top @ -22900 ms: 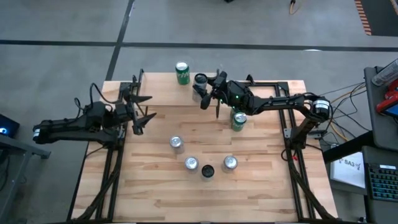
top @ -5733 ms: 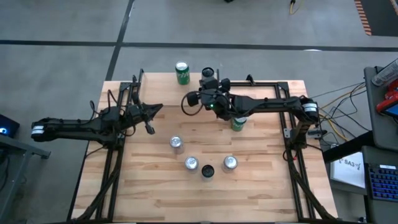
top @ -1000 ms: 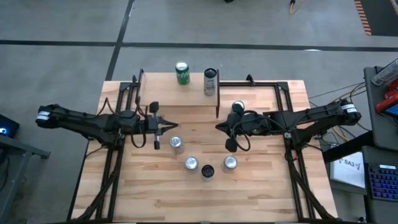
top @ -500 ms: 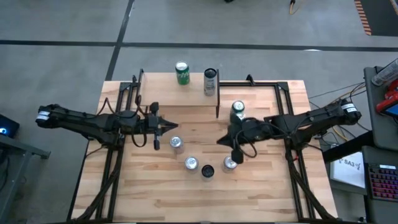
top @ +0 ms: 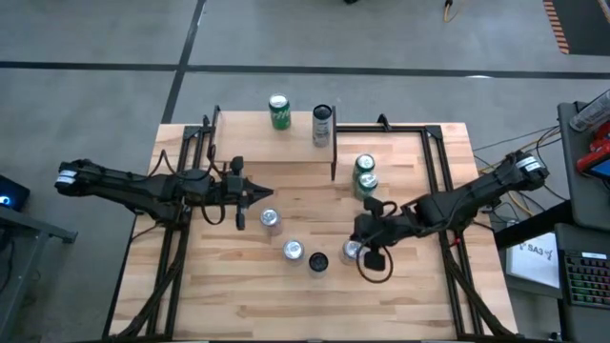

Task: Place canned beverage on shelf
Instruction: Put the bottom right red-silver soda can on the shelf

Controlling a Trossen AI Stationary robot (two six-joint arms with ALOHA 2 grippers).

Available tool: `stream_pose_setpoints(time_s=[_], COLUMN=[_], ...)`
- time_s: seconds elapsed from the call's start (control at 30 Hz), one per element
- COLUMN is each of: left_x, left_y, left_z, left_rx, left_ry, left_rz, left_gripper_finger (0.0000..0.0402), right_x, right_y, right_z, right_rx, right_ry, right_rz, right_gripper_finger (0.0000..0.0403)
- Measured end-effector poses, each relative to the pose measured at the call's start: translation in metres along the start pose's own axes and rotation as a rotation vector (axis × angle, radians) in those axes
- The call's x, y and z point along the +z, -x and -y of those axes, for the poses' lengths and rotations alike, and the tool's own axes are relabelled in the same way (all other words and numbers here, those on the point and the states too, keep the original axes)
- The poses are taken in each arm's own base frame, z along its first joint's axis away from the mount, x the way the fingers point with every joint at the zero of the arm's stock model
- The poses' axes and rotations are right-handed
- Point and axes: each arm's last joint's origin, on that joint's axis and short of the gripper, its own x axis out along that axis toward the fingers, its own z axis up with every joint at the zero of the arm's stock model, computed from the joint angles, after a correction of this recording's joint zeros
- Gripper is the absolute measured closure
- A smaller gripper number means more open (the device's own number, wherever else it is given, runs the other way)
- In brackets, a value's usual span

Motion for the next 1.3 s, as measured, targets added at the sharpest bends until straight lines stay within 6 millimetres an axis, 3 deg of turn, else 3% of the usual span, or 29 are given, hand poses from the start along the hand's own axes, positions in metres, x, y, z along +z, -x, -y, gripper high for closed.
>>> stream_pose_setpoints(time_s=[0.3,0.57,0.77,1.1,1.3], left_x=[0.002,0.005,0.008,0.008,0.008], left_y=[0.0,0.0,0.001,0.001,0.001], left_z=[-0.001,-0.004,-0.005,-0.005,-0.005], left_rx=[0.038,0.143,0.147,0.147,0.148], left_ry=[0.007,0.016,0.027,0.027,0.027], left_rz=[0.022,0.043,0.076,0.079,0.08], left_gripper_finger=[0.0402,0.0402,0.0402,0.0402,0.0402], right_x=[-0.01,-0.01,-0.01,-0.006,-0.012], right_y=[0.008,0.008,0.008,0.003,-0.023], right_z=[0.007,0.006,0.006,0.003,-0.007], right_rx=[-0.078,-0.072,-0.072,-0.055,-0.067], right_ry=[-0.021,0.03,0.014,0.011,0.083], right_rz=[-0.163,-0.159,-0.157,-0.122,-0.191], right_gripper_finger=[0.039,0.0365,0.0273,0.0069,0.0025])
